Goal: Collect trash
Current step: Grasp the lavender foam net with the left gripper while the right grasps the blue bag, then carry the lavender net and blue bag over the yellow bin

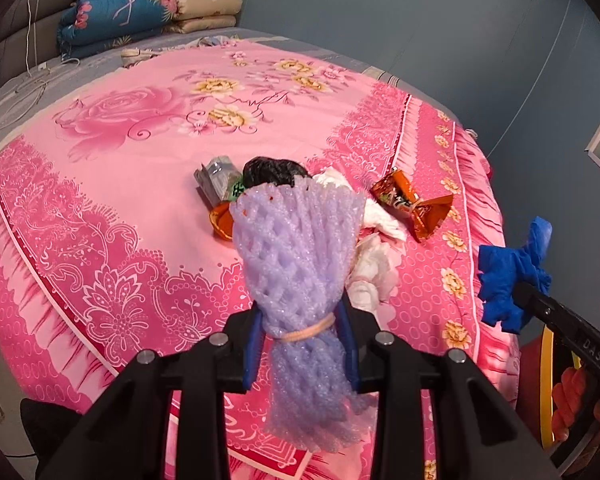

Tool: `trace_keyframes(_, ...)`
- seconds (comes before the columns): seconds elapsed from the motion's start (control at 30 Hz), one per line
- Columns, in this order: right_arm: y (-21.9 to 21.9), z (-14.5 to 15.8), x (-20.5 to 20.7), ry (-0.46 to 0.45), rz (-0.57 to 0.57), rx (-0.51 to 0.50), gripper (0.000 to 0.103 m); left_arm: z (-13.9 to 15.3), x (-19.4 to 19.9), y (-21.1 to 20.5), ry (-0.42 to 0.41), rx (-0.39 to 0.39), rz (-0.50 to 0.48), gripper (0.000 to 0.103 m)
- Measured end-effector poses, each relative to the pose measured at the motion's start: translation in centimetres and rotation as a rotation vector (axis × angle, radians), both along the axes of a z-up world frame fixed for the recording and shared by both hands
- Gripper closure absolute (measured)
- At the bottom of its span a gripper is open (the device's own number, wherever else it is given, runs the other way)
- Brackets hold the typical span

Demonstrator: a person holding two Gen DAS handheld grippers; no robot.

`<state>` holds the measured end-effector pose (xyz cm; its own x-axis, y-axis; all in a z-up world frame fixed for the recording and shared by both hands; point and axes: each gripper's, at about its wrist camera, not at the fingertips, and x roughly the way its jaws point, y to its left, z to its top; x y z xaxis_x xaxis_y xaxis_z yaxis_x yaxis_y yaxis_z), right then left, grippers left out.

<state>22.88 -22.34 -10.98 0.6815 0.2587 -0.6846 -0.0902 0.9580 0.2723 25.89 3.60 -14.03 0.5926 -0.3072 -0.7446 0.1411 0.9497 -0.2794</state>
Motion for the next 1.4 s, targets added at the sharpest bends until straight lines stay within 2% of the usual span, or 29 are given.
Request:
trace_keyframes(0.33, -0.8, 2.8, -3.8, -0.062, -0.002, -0.023, 0.089, 3.7, -2.8, -1.3, -0.085, -0.002, -0.019, 0.073)
trace_keyframes(0.7, -3.2, 5.2, -7.5, -0.122, -0.026, 0.0, 0.089, 7.7, -5.3, -3.7, -0.161, -0.02, -0.066, 0.073)
trace_keyframes(1.07, -7.0, 8.1, -12.2, -0.203, -0.1, 0.0, 0.089, 11.1, -8.0, -7.7, -0.224, -0.048, -0.152, 0.072)
trace_keyframes(1.4, -10.8, 9.5, -15.5, -0.258, -0.173, 0.002, 0.089, 12.9, -9.7, -11.4, -0.264, -0.043, -0.226, 0.072)
